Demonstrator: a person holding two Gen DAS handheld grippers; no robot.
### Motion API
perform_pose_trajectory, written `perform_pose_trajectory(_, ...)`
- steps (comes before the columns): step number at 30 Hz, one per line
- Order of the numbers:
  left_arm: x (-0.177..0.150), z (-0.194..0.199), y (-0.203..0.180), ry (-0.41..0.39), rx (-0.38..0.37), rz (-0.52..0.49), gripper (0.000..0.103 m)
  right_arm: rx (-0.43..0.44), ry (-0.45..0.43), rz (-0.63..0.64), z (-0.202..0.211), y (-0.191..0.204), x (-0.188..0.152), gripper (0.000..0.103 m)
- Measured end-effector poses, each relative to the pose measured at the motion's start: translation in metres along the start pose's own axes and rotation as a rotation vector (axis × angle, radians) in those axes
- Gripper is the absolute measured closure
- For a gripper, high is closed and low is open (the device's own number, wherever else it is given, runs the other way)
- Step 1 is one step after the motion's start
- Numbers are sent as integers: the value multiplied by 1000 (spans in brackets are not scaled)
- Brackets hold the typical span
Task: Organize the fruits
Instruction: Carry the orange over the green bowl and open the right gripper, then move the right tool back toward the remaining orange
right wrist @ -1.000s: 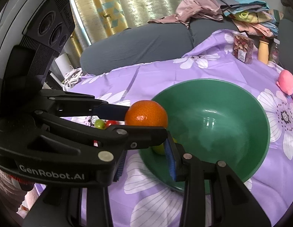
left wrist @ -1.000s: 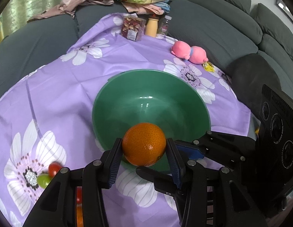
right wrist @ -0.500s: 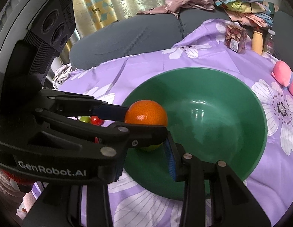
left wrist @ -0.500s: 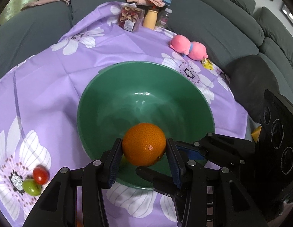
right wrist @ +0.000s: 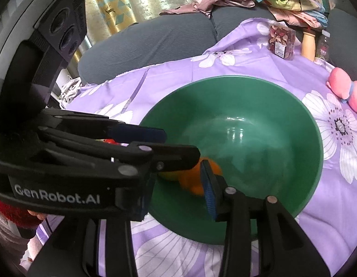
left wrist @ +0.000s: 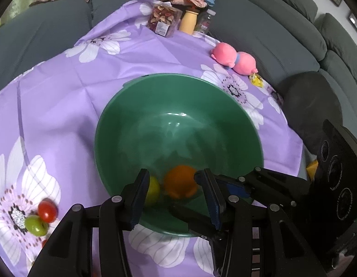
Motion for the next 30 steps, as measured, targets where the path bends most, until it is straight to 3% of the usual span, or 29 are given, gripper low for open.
perform_pose_trajectory(6, -5, 10, 6, -8, 43, 7, 57, -20, -6, -8, 7, 1, -3, 62)
perform_pose_trajectory(8, -7, 16, 10, -19, 48, 15, 47, -24, -11, -15, 10, 1, -4, 60)
perform_pose_trajectory(13, -20, 32, 25, -38, 61, 57, 44, -35, -23, -19, 22, 8, -8, 52)
perform_pose_trajectory(17, -34, 44, 39, -47, 76, 100, 31, -20, -25, -6, 29, 20, -14, 42)
perform_pose_trajectory(30, -99, 78, 81, -45, 72, 275, 31, 48, 24, 123, 35, 80, -34, 28)
Point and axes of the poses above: each gripper's, at about its wrist camera, not at the fingertips, and z roughly against the way its jaws point, y to its left, x to its top, the point moved 3 cm from there along -z, roughly the way its jaws point, and after that the axes turned 7 degrees about x, right-handed, at the moved point
